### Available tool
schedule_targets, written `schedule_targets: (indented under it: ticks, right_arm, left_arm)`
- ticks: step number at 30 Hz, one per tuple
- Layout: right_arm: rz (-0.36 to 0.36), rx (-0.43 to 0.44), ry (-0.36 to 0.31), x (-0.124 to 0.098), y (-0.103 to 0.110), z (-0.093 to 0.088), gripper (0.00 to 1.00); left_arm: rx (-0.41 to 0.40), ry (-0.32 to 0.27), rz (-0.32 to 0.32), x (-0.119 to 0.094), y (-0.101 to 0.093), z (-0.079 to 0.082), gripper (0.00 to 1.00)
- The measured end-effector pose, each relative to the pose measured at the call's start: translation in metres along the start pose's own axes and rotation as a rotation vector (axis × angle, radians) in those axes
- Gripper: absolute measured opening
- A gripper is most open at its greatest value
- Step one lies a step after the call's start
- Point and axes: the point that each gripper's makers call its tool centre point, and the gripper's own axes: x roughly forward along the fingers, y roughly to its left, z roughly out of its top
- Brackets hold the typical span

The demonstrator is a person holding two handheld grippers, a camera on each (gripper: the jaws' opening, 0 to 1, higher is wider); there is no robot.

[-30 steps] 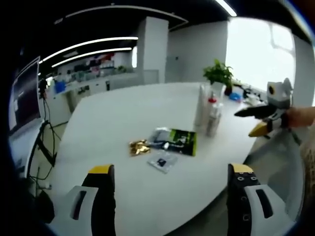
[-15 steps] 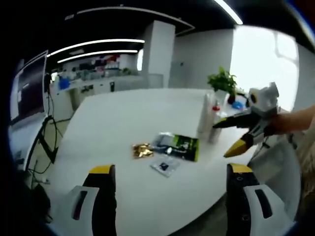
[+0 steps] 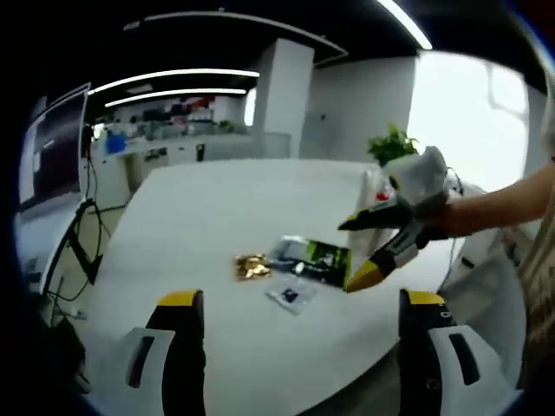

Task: Arrange the skincare products in the storage area until every visible bottle or jar stands upright without overlapping.

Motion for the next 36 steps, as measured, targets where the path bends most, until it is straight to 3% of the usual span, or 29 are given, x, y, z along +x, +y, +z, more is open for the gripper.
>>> schedule_targets:
  ticks: [9, 22, 29, 36]
  right_arm:
    - [-0.038, 0.011, 0.084, 0.03, -0.019, -0.009, 0.92]
    - [-0.121, 0.118, 0.096, 0.054, -0.053, -0.01, 0.9]
    - [-0.135, 0.172, 0.112, 0.061, -0.062, -0.017, 0.88]
    - [-0.127, 0.189, 0.137, 0.065, -0.057, -0.024, 0.86]
  left_arm:
    - [-0.014, -0.007, 0.001, 0.0, 0.001, 0.001, 0.9]
    - [-0.035, -0.003, 0.004, -0.001, 0.004, -0.001, 0.89]
    - [-0.046, 0.0, 0.013, -0.001, 0.006, -0.001, 0.89]
    - [-0.047, 0.004, 0.018, 0.0, 0.007, -0.002, 0.89]
